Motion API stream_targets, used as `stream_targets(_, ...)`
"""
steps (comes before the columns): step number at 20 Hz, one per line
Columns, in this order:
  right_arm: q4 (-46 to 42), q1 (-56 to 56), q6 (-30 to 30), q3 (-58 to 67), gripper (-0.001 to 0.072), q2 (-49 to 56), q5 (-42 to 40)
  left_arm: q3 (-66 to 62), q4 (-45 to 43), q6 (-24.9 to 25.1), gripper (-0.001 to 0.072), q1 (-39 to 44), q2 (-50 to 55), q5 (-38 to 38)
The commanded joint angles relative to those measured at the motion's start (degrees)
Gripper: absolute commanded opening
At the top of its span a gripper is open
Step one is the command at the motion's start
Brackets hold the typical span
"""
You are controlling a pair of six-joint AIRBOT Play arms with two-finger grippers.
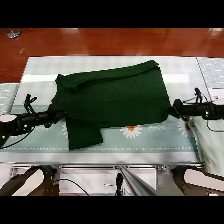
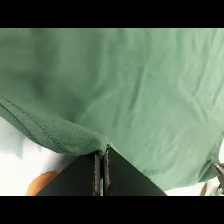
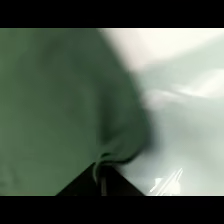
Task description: Fold the shirts.
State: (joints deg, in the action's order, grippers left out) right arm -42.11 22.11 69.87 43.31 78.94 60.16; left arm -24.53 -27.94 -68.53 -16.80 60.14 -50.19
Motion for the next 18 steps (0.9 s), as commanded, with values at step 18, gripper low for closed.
stream_targets(18, -16.6, -6.5, 13.0, 61.3, 0.0023, -40.8, 22.3, -74.1, -44.7, -18.0, 0.0025, 1.6, -27.8, -22.9)
